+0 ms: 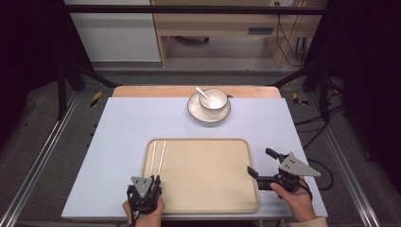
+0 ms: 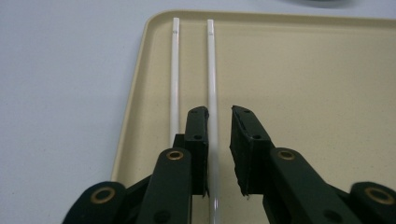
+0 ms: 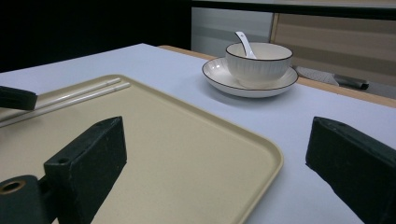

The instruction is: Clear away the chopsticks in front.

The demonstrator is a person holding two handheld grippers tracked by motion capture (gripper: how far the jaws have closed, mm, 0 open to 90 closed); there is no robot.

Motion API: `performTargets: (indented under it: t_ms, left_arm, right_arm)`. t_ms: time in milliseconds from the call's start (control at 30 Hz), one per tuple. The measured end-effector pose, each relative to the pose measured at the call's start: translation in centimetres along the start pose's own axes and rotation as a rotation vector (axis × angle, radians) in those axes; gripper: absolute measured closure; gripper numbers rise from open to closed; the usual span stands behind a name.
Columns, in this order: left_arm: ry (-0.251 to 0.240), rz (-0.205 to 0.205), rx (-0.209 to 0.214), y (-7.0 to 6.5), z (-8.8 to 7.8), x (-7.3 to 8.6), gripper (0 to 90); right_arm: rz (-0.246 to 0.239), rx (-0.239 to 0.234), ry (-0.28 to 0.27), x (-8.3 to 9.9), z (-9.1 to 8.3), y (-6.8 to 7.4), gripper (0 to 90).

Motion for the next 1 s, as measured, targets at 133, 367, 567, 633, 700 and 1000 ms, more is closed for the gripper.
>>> performTargets:
  t_ms: [133,367,567,633,700,1000]
  left_arm:
    - [-0.007,0.013,0.008,-0.1,-0.1,-0.4,70.0]
    - [-0.019,0.089,0.092,-1.3,0.3,-2.2,52.1]
    - [-0.068,0.13,0.213,-2.0,1.0,-6.2,38.0]
    - [-0.083,0.126,0.246,-1.6,1.3,-7.7,34.2]
    - [-0.077,0.147,0.278,-1.2,1.5,-9.0,30.2]
    - [-0.098,0.214,0.344,1.1,1.1,-12.5,22.7]
  right_arm:
    - [0.001,0.002,-0.001,0.0,0.0,-0.1,5.5]
    - [-0.003,0.005,0.0,0.0,-0.1,-0.1,5.3]
    - [-0.001,0.013,-0.005,0.0,-0.2,-0.3,4.9]
    - [0.002,0.014,-0.006,0.0,-0.2,-0.3,4.9]
    - [0.0,0.013,-0.005,0.0,-0.2,-0.3,4.8]
    - [0.001,0.02,-0.006,0.1,-0.2,-0.5,4.5]
Point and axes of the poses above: each handheld gripper's, and its own axes: z roughly forward along the jaws, x roughly out of its underside, y roughly to its left, the point moved 9 cm from there along z, roughly forward along the jaws, and after that the axes turned 13 degrees about -z, right-handed, at the moved point
